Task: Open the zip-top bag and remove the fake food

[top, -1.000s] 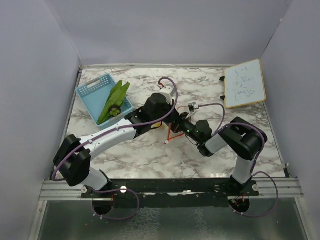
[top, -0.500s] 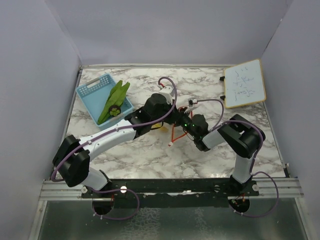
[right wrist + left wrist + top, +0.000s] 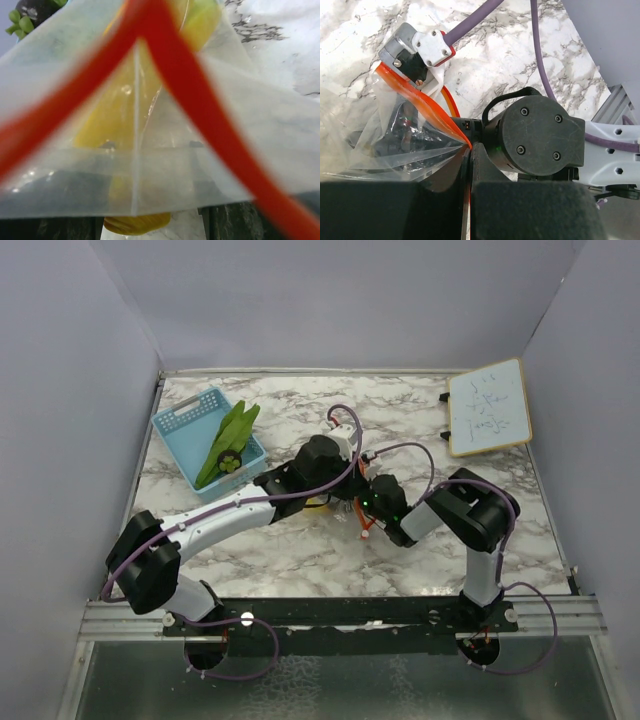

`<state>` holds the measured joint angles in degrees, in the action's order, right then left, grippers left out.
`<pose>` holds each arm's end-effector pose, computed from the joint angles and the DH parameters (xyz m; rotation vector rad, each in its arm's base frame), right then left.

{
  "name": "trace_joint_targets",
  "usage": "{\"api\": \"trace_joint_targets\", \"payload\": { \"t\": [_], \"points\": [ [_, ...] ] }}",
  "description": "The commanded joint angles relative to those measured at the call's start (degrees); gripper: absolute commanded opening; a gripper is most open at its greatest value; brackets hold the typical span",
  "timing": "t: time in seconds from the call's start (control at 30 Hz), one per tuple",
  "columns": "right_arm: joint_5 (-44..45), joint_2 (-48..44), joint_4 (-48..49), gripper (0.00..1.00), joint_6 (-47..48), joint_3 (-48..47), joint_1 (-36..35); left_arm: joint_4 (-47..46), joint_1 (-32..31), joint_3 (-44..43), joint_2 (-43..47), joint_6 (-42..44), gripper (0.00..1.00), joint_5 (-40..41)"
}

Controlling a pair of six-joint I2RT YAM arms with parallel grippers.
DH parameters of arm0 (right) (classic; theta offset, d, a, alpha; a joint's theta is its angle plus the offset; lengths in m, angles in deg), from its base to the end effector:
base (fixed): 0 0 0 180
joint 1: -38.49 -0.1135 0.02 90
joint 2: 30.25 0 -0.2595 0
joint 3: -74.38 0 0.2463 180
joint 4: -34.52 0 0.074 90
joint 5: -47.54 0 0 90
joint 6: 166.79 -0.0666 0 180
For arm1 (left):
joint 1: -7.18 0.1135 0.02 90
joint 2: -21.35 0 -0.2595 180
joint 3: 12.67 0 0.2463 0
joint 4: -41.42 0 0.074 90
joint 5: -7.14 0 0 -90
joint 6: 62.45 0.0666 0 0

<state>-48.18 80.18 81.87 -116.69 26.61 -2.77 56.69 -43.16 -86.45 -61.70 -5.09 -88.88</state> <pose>0.2655 0.2417 0.1009 -0.0988 1.9761 1.0564 0.2239 -0.2810 0.2732 0.4026 2.1133 -1.0002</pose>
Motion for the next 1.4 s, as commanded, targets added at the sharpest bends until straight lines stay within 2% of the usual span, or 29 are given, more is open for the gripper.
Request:
{"api": "trace_joint_targets", "payload": {
  "t": [0.0,0.13,0.27,0.43,0.6,0.73,0.83,0.93,1.13,1.23,1.37],
  "points": [
    [-4.9,1.2,-0.8,0.59,4.5,1.2,-0.6,0.1,-0.4,0.6,2.0,1.0,0.0,-0.3],
    [-9.4,1.5,4.6,0.6,7.1,3.3,-0.6,0.6,0.2,1.5,3.1,1.7,0.0,0.8],
    [-13.8,3.3,12.7,0.76,6.9,5.9,-0.6,0.8,0.6,2.5,3.7,2.2,0.0,0.8],
    [-23.7,8.2,23.3,0.77,4.3,5.7,-0.5,0.6,1.0,3.6,3.9,2.2,0.0,0.4],
    [-24.0,7.9,17.2,0.79,9.5,4.7,-0.7,0.9,1.6,3.6,4.5,2.5,0.0,0.1],
    [-25.7,6.0,15.3,0.87,12.9,5.9,-0.8,1.3,2.5,3.9,5.0,2.8,0.0,0.1],
    [-25.8,4.6,11.5,0.87,15.3,6.0,-0.8,1.3,3.6,4.3,5.4,2.8,0.0,-0.6],
    [-25.1,3.1,6.6,0.82,18.1,5.9,-0.8,1.2,5.1,4.7,6.0,2.6,0.0,-1.7],
    [-22.0,2.0,3.3,0.56,19.5,6.7,-0.8,0.8,7.0,5.3,7.2,2.1,0.0,-3.0],
    [-21.6,2.1,2.4,0.39,19.3,6.2,-0.8,0.7,7.0,5.5,7.1,2.0,0.0,-3.2],
    [-21.1,0.8,3.8,0.28,18.2,7.0,-0.8,-0.3,7.1,6.5,7.4,1.9,0.01,-3.7]
  ]
}}
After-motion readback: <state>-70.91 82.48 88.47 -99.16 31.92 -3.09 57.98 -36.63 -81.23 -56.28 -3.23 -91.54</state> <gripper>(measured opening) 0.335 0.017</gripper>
